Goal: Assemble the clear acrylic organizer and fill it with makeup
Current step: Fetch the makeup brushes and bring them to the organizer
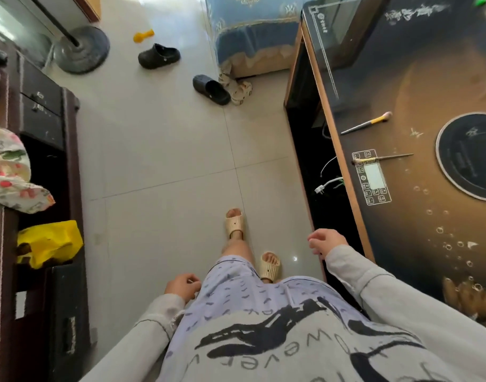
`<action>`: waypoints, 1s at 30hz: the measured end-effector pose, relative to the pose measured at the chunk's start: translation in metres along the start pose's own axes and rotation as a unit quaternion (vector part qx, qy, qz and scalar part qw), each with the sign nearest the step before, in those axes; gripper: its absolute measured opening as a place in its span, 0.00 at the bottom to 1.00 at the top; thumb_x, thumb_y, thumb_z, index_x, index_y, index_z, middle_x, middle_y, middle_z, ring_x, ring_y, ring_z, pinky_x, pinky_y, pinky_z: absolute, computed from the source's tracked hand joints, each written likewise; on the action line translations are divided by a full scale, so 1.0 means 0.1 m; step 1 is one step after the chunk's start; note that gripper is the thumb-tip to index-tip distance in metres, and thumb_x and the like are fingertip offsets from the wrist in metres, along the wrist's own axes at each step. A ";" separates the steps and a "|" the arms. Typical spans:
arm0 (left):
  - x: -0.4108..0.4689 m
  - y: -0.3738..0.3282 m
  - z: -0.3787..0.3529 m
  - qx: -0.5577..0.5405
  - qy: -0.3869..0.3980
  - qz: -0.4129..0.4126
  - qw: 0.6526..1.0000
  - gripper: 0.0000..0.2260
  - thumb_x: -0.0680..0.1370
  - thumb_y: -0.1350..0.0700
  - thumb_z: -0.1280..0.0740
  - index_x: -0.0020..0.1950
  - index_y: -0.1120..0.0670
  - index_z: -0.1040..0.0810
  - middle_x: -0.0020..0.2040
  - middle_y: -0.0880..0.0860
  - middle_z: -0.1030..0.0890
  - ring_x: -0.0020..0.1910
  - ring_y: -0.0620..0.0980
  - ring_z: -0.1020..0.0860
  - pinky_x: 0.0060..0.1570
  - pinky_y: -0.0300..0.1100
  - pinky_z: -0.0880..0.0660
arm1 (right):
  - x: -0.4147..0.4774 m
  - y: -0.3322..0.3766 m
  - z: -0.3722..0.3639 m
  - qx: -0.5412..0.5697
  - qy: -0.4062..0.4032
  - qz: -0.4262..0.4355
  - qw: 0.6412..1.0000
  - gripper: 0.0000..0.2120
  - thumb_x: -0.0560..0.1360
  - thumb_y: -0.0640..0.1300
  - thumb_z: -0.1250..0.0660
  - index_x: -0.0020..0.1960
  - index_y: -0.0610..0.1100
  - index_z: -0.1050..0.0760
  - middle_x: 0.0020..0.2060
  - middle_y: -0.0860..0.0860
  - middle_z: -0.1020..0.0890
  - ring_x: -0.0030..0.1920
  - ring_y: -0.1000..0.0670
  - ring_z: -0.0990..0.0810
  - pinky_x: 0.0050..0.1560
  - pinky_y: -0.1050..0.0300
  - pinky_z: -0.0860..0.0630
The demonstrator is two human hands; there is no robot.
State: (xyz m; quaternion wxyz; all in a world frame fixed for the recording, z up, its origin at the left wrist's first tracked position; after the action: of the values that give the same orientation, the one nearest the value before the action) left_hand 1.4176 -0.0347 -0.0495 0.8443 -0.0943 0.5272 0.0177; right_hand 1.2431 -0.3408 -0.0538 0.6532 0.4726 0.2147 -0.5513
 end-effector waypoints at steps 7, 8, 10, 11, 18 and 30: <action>0.58 -1.35 0.71 0.087 0.016 -0.086 0.992 0.12 0.75 0.63 0.38 0.33 0.52 0.29 0.41 0.57 0.23 0.41 0.52 0.27 0.43 0.40 0.32 | 0.35 0.07 0.19 0.109 -0.067 -0.104 0.986 0.10 0.74 0.34 0.39 0.50 0.36 0.21 0.28 0.49 0.25 0.27 0.55 0.29 0.30 0.68 0.33; 0.63 -1.57 0.81 0.106 0.019 -0.106 0.989 0.10 0.75 0.63 0.38 0.35 0.53 0.28 0.42 0.57 0.23 0.42 0.52 0.27 0.41 0.39 0.32 | 0.35 0.07 0.20 0.124 -0.075 -0.120 0.982 0.10 0.74 0.34 0.39 0.50 0.36 0.21 0.29 0.48 0.24 0.26 0.55 0.28 0.30 0.68 0.33; 0.74 -2.08 1.01 0.149 0.027 -0.148 0.977 0.06 0.75 0.64 0.38 0.39 0.55 0.27 0.41 0.56 0.24 0.42 0.52 0.27 0.35 0.38 0.34 | 0.34 0.07 0.20 0.156 -0.092 -0.156 0.971 0.10 0.74 0.35 0.39 0.50 0.36 0.21 0.33 0.46 0.22 0.26 0.56 0.27 0.30 0.69 0.33; 0.80 -2.33 1.08 0.168 0.034 -0.166 0.971 0.06 0.75 0.64 0.39 0.39 0.55 0.28 0.40 0.56 0.24 0.40 0.52 0.27 0.33 0.38 0.34 | 0.33 0.06 0.17 0.170 -0.101 -0.175 0.965 0.10 0.74 0.35 0.39 0.50 0.36 0.20 0.32 0.46 0.22 0.24 0.57 0.27 0.29 0.70 0.32; 1.01 -3.57 1.20 0.336 0.075 -0.254 0.904 0.08 0.76 0.65 0.40 0.38 0.55 0.29 0.32 0.52 0.27 0.34 0.53 0.27 0.29 0.34 0.36 | 0.07 0.07 -0.19 0.256 -0.104 -0.284 0.918 0.11 0.75 0.37 0.38 0.53 0.35 0.21 0.52 0.39 0.18 0.49 0.45 0.22 0.53 0.57 0.28; 1.08 -4.07 0.67 0.497 0.117 -0.238 0.826 0.05 0.77 0.63 0.40 0.45 0.57 0.25 0.43 0.58 0.22 0.37 0.52 0.26 0.31 0.37 0.32 | 0.03 -0.08 -0.34 0.397 -0.115 -0.362 0.836 0.11 0.74 0.36 0.39 0.50 0.38 0.20 0.50 0.41 0.17 0.51 0.43 0.19 0.55 0.55 0.25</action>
State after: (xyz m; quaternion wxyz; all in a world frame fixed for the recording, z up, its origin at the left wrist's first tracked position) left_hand 1.5772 -0.4298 -0.0602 0.6869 0.2139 0.5206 -0.4598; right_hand 1.2449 -0.3129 -0.0744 0.1833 0.5132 0.0564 -0.8366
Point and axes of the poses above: each hand's wrist, its own x-axis towards the middle knuckle, its own z-axis out of the back of the hand, y = z × x, the point moved 7 cm from there along x, towards the middle knuckle
